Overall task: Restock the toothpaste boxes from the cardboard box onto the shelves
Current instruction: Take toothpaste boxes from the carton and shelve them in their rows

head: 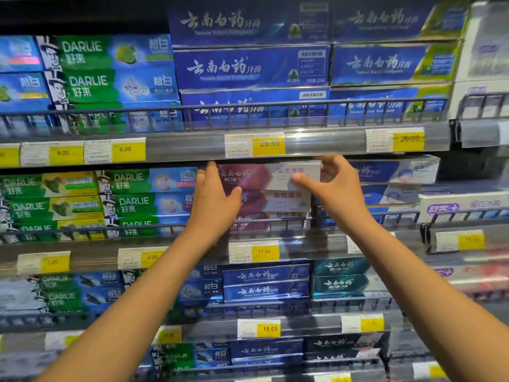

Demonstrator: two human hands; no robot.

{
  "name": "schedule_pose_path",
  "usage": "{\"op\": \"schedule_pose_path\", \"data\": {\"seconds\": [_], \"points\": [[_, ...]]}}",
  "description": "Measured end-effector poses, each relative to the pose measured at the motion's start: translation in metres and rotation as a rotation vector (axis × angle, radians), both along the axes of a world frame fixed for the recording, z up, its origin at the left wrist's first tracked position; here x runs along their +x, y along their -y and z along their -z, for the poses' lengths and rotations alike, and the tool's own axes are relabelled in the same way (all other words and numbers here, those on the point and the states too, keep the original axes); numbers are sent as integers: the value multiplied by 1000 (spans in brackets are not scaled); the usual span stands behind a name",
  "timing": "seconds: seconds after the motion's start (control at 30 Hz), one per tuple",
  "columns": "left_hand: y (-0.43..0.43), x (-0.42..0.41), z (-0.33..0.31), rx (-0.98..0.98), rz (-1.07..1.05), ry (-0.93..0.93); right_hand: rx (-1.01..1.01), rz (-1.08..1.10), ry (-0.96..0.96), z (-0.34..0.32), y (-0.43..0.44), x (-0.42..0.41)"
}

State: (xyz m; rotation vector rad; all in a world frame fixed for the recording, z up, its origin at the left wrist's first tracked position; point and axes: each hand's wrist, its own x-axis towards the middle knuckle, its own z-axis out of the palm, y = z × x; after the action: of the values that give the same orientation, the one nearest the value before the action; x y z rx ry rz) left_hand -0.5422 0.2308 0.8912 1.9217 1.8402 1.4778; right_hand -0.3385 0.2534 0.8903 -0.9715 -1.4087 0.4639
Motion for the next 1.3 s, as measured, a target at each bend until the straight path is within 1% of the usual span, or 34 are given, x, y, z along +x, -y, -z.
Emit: {"op": "schedule_pose_path", "data": {"seconds": [0.07, 0.17, 0.43, 0.7, 0.83, 0.97, 1.1, 1.2, 1.3], "points": [[-1, 2, 1, -7, 0, -9, 29, 54, 50, 3, 1, -1], [1, 3, 4, -5, 1, 0, 45, 92, 72, 4, 1, -2], [13, 9, 10, 148, 64, -42, 19, 92, 40, 4, -2, -2], [17, -3, 18, 196, 66, -110, 24, 98, 98, 4, 2, -8], [22, -15, 30, 272, 72, -159, 43, 162, 163, 7, 10, -8], [26, -20, 46, 276, 87, -175, 50, 283, 216, 16, 24, -7], [31, -15, 66, 310, 133, -124, 26, 397, 153, 36, 44, -3], [38, 0, 92, 332, 212, -37, 1, 472, 112, 72, 61, 8], [48, 27, 131, 336, 286, 3, -137, 465, 158, 124, 85, 27]]}}
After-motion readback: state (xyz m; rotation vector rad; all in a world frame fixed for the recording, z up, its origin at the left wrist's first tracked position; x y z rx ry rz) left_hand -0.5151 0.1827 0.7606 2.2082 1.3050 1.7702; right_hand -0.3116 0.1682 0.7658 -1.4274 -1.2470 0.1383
